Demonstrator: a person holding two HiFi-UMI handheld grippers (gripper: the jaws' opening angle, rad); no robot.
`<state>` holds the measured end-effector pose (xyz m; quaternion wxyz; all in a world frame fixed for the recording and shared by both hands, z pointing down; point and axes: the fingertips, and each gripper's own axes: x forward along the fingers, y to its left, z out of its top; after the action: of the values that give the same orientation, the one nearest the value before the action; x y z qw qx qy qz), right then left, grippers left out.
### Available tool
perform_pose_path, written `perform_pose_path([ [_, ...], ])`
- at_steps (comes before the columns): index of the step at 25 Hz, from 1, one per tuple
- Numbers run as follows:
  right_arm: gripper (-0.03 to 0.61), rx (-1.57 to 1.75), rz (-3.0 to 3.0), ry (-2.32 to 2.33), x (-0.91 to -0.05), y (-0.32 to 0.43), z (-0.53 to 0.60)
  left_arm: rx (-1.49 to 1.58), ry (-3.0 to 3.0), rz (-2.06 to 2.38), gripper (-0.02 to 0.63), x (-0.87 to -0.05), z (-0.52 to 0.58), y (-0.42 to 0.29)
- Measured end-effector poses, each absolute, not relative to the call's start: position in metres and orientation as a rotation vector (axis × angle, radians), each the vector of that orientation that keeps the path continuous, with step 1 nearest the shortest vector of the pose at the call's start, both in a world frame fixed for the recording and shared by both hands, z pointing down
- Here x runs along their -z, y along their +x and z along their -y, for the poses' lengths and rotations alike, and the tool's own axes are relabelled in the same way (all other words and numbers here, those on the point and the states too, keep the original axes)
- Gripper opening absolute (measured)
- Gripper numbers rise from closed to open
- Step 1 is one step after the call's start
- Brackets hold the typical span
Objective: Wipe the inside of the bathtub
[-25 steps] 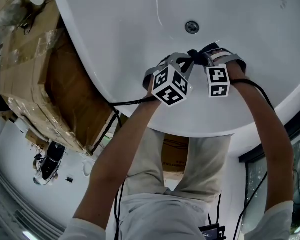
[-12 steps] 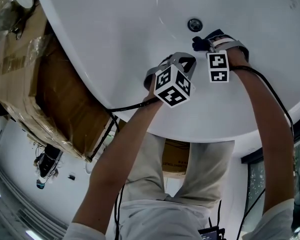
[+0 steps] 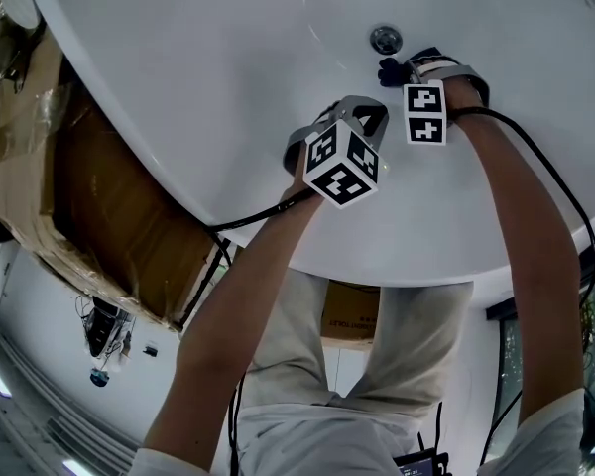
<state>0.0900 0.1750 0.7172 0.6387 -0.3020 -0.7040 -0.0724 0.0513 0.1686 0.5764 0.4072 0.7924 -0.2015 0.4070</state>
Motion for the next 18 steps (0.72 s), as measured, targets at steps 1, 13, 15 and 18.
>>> perform_pose_path([
  [1, 0.054, 0.162, 1.605, -0.696, -0.719, 0.091, -0.177, -1.026, 1.999, 0.508, -0.004, -0.577, -0.168, 0.051],
  [13, 0.054, 0.104, 1.564, -0.773, -0.715, 0.112, -0.203, -1.03, 2.008, 0.502, -0.005, -0.576, -0.166, 0.053],
  [15, 0.054, 0.093, 1.561, -0.788, -0.711, 0.111, -0.207, -1.033, 2.009, 0.501, -0.005, -0.575, -0.167, 0.054],
  [18, 0.054, 0.074, 1.556, -0.804, -0.706, 0.111, -0.211, -1.035, 2.011, 0.502, -0.005, -0.573, -0.166, 0.054],
])
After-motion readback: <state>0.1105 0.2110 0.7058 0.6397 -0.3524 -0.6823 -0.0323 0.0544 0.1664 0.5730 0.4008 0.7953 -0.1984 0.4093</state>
